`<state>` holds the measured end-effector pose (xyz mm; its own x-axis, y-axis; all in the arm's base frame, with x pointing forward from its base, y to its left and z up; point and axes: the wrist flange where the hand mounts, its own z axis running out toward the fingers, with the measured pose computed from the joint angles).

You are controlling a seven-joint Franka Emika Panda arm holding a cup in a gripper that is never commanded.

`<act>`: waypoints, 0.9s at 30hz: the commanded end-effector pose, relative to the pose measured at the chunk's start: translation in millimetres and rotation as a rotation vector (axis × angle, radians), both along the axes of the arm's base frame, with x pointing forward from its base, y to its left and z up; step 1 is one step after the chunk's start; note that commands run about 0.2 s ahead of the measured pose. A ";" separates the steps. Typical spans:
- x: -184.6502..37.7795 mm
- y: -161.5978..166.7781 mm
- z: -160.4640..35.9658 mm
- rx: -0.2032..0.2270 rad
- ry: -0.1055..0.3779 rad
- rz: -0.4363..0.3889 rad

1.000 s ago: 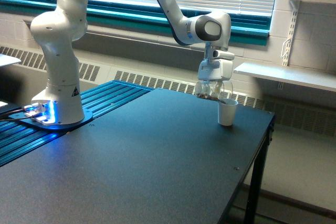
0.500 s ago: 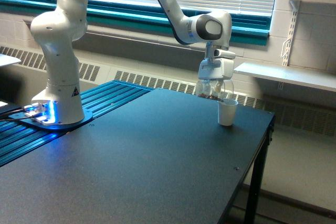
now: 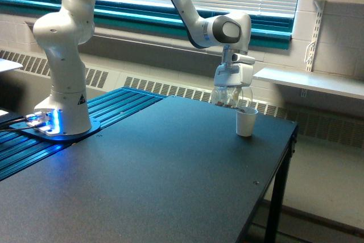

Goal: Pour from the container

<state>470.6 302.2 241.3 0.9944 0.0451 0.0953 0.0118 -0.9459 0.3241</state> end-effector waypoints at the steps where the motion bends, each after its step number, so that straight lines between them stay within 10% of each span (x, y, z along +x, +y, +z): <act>1: 2.8 1.7 2.0 -0.002 0.006 0.013; 27: 7.4 3.5 4.7 0.001 0.050 0.009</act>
<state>475.7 303.3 243.1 0.9975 0.0415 0.0567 0.0208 -0.9453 0.3254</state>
